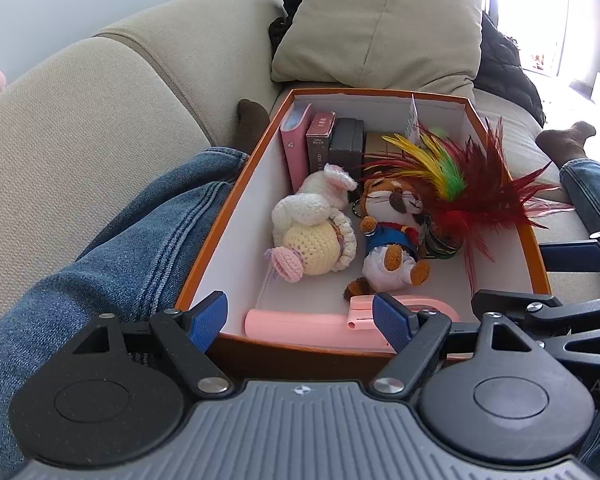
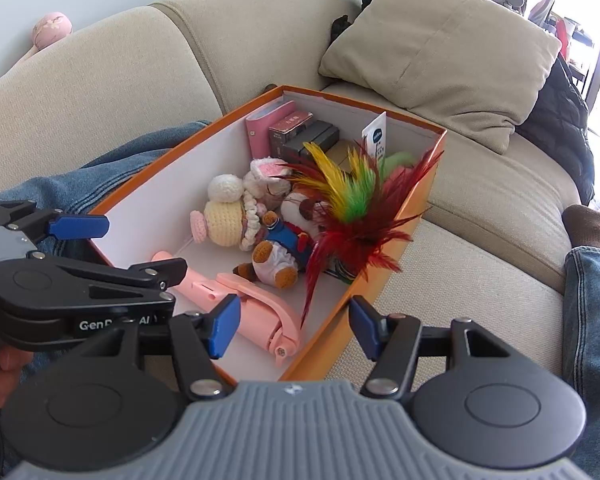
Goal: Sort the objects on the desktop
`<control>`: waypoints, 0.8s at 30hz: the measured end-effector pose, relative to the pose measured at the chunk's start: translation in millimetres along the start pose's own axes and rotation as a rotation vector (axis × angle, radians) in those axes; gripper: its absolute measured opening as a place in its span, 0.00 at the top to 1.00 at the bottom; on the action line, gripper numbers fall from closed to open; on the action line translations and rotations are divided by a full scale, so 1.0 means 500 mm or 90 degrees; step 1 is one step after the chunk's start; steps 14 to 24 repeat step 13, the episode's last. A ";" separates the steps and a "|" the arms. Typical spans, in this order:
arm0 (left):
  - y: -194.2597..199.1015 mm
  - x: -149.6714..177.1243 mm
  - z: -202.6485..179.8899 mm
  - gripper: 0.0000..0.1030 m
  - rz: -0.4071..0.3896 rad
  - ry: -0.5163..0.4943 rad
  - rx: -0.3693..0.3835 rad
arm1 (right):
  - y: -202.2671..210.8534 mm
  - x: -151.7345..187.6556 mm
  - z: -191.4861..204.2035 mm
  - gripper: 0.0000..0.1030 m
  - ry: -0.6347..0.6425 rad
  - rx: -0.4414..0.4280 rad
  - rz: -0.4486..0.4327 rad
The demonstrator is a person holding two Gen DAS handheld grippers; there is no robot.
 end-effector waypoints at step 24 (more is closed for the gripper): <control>0.003 0.000 0.003 0.09 -0.001 -0.001 -0.003 | 0.002 0.000 0.001 0.39 -0.001 0.000 0.000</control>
Point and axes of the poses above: each gripper's, at about its wrist camera, not at the fingertips, and y roughly against the way its jaws point, z to its left, x to its underside, the point moved 6 cm from there along -y, roughly the way its jaws point, and after that the axes turned 5 degrees about -y, right-handed, at the moved point
